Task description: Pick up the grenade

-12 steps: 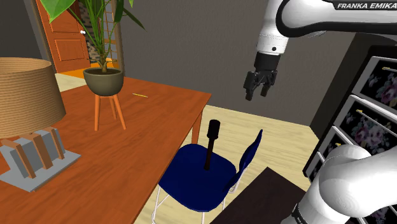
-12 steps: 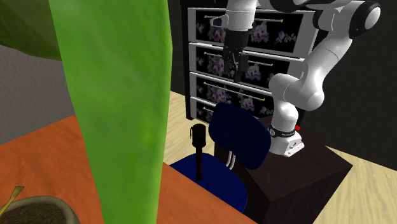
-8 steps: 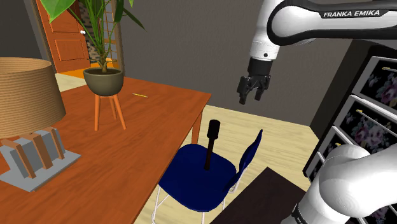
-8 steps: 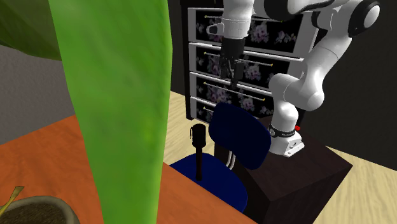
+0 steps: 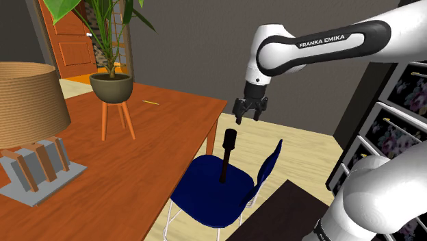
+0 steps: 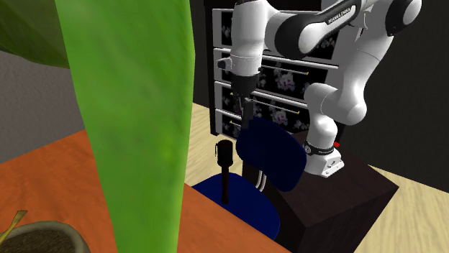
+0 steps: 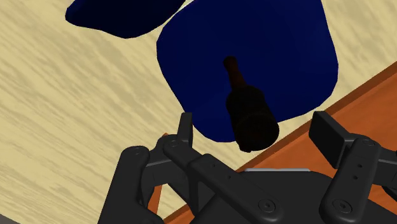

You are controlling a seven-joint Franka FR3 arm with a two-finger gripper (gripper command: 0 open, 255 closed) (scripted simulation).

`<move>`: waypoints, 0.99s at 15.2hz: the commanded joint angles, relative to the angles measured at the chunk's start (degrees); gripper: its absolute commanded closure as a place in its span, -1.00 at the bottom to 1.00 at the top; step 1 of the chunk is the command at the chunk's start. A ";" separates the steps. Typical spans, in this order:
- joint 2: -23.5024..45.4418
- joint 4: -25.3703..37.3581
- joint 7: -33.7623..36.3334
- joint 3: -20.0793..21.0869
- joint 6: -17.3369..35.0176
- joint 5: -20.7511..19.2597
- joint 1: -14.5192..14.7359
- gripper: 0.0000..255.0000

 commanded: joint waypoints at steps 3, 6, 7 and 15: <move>7.22 0.09 2.66 0.84 7.61 0.98 0.18 -1.00; 10.87 0.14 3.64 1.09 11.38 1.31 0.23 -1.00; 11.18 -0.37 3.64 1.10 12.20 1.31 0.24 -1.00; 13.19 -3.01 3.66 1.15 16.85 1.33 0.26 1.00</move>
